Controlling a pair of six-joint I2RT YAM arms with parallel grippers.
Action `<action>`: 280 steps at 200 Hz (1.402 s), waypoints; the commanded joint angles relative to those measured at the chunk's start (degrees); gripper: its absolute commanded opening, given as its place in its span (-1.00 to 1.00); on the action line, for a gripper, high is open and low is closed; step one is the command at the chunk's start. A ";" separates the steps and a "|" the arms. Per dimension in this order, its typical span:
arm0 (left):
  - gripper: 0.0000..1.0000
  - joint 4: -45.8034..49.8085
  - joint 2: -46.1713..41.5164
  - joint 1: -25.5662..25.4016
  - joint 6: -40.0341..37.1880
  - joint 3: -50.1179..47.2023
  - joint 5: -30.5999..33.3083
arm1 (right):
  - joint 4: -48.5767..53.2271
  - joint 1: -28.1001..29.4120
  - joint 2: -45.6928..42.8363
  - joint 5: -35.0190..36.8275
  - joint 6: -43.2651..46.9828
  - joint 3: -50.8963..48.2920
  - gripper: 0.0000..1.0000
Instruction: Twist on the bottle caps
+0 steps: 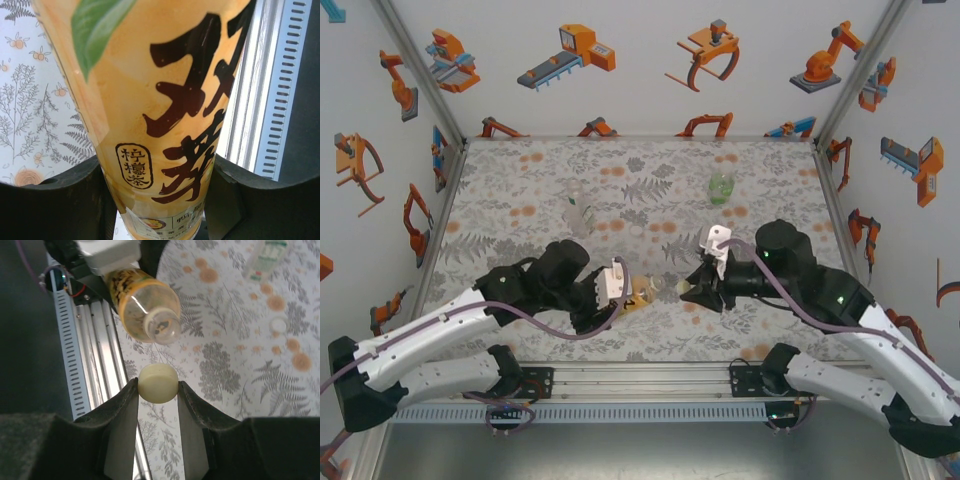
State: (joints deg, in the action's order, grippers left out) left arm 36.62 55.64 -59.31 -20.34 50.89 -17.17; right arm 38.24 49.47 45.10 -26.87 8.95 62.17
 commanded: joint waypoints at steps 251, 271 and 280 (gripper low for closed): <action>-1.00 2.55 2.02 -4.03 -6.66 5.31 -4.13 | -3.41 1.11 2.72 -11.19 8.01 -2.36 -1.00; -1.00 2.37 2.63 -4.12 -6.60 5.61 -5.17 | -3.49 1.19 2.73 -11.53 7.96 -2.28 -1.00; -1.00 2.31 2.89 -4.13 -6.47 5.88 -5.57 | -3.56 1.33 2.88 -11.70 7.97 -2.20 -1.00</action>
State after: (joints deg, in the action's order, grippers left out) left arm 41.56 58.43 -63.09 -27.51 55.24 -19.46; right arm 35.11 50.17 48.10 -39.20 16.36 60.69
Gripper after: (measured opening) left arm 0.546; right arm 0.353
